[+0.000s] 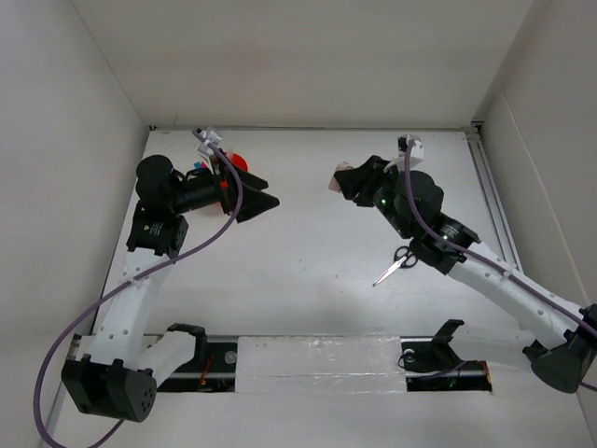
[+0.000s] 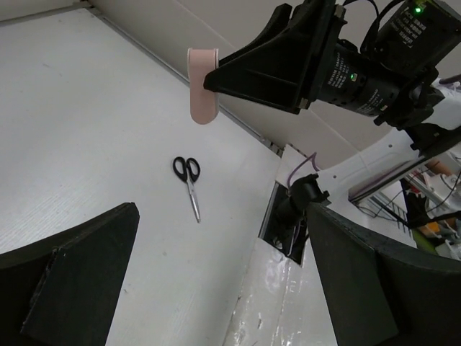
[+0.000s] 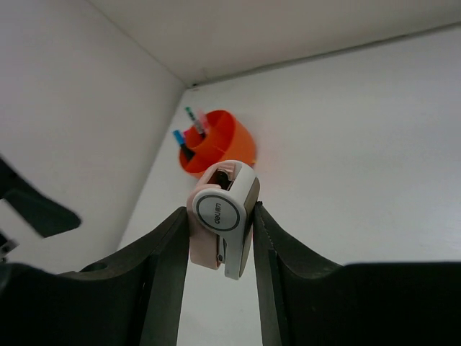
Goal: Sort the stationery into containers
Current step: Pick up the stapler from the center of the board.
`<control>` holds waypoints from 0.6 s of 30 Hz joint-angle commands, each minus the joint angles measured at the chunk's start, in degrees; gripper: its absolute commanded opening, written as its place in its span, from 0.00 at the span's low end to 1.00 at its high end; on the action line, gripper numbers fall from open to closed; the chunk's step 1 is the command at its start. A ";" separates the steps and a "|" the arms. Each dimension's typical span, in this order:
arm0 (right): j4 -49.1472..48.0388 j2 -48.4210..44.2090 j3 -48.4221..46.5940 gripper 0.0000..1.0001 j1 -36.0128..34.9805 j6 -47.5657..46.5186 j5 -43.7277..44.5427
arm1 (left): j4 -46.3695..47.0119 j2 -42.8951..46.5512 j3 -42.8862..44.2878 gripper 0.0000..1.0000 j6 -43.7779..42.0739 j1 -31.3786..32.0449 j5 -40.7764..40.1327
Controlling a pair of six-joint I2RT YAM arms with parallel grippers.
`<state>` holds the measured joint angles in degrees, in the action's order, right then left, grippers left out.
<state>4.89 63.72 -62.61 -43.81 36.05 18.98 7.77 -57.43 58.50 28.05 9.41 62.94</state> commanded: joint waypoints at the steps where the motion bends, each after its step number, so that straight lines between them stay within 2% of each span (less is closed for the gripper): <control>1: -11.36 1.31 -1.29 0.00 -3.29 -2.39 -8.52 | 5.50 -1.19 -0.84 1.00 2.09 0.17 4.73; 6: -13.75 5.88 -4.97 0.00 -8.47 -1.16 -9.57 | 4.98 0.48 -0.84 1.00 0.42 0.17 2.99; 11: -16.84 7.56 -5.59 0.00 -13.40 -5.55 -9.24 | 2.78 2.59 -1.37 1.00 -1.60 0.17 -0.01; 13: -16.84 8.08 -5.59 0.00 -13.40 -4.76 -6.33 | 2.78 2.59 -1.37 1.00 -1.60 0.17 -0.01; 18: -14.38 8.69 -8.84 0.00 -13.40 -3.53 -5.80 | 2.78 2.59 -0.84 0.97 -2.21 0.17 0.52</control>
<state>-5.41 72.71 -66.22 -57.41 32.80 11.51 9.06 -55.75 56.99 27.46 9.41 62.74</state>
